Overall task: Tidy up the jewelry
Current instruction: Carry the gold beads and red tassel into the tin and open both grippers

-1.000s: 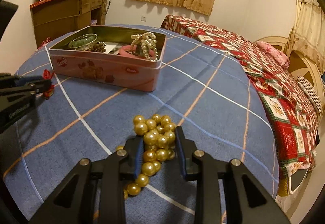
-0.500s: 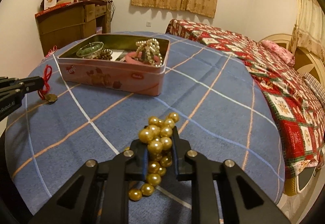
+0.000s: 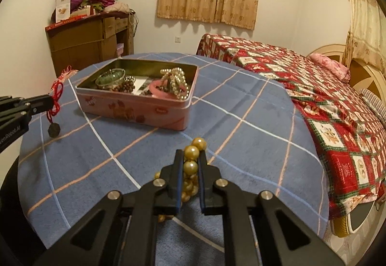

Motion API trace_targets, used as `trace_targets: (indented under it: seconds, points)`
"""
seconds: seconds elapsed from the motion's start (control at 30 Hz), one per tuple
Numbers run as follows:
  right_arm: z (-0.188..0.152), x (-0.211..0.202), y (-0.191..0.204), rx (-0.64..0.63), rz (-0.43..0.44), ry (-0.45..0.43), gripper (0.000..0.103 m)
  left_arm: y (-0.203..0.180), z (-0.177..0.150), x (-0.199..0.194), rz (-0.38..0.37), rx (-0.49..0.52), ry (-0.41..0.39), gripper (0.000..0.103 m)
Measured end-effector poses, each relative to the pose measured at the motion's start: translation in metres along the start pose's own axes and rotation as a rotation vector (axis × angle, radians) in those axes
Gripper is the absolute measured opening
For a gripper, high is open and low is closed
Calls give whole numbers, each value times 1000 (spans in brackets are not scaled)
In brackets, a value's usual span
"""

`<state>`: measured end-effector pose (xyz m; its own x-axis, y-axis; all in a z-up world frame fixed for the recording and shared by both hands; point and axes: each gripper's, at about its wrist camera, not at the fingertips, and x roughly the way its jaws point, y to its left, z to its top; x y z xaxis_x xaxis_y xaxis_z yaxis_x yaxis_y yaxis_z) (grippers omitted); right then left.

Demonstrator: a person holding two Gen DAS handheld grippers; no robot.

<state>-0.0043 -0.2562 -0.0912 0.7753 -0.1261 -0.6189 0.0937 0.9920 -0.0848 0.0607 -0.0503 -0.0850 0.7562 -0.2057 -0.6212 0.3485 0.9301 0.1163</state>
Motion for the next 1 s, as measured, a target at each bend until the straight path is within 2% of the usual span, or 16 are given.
trace_targets:
  seconds: [0.53, 1.0]
  points:
    - [21, -24, 9, -58, 7, -80, 12, 7, 13, -17, -6, -18, -61, 0]
    - [59, -27, 16, -113, 2, -160, 12, 4, 48, -18, 7, 11, -110, 0]
